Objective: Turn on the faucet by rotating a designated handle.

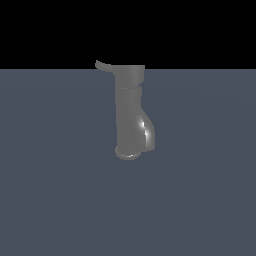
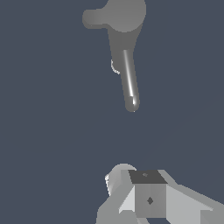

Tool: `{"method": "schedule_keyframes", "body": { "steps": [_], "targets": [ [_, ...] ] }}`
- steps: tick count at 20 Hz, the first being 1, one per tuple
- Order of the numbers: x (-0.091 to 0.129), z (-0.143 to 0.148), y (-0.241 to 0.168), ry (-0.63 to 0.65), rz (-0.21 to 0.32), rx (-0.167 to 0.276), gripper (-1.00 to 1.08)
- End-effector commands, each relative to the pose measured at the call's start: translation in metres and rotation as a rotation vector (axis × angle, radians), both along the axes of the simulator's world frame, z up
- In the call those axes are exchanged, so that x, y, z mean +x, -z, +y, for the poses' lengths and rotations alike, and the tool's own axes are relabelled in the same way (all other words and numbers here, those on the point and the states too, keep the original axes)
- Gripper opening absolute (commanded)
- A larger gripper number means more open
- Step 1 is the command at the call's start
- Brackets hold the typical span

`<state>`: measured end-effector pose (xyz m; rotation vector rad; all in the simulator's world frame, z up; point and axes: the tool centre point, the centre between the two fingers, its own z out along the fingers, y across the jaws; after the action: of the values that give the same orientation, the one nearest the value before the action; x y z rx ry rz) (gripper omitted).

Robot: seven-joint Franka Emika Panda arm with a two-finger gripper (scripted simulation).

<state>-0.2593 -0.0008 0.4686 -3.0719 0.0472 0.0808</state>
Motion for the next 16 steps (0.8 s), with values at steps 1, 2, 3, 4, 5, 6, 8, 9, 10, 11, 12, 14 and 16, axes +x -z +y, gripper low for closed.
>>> {"method": "schedule_keyframes", "body": {
  "steps": [1,2,3,4,5,6,8,9,10,11,12,14,16],
  "targets": [
    [0.0,0.0,0.0,0.0,0.0,0.0,-1.0],
    [0.0,0.0,0.0,0.001,0.0,0.0,-1.0],
    [0.001,-0.001,0.0,0.003,-0.001,0.0,-1.0],
    [0.002,-0.003,0.001,0.006,-0.001,0.0,-1.0],
    [0.003,-0.005,0.002,0.011,-0.002,0.001,-1.0],
    [0.005,-0.008,0.002,0.016,-0.003,0.001,-1.0],
    [0.008,-0.013,0.004,0.025,-0.005,0.003,-1.0],
    [0.009,-0.014,0.004,0.028,-0.006,0.003,-1.0],
    [0.009,-0.015,0.005,0.029,-0.006,0.004,-1.0],
    [0.01,-0.016,0.005,0.029,-0.006,0.004,-1.0],
    [0.009,-0.015,0.005,0.028,-0.006,0.004,-1.0],
    [0.01,-0.015,0.005,0.03,-0.006,0.003,-1.0],
    [0.011,-0.014,0.005,0.039,-0.006,0.0,-1.0]
  ]
}}
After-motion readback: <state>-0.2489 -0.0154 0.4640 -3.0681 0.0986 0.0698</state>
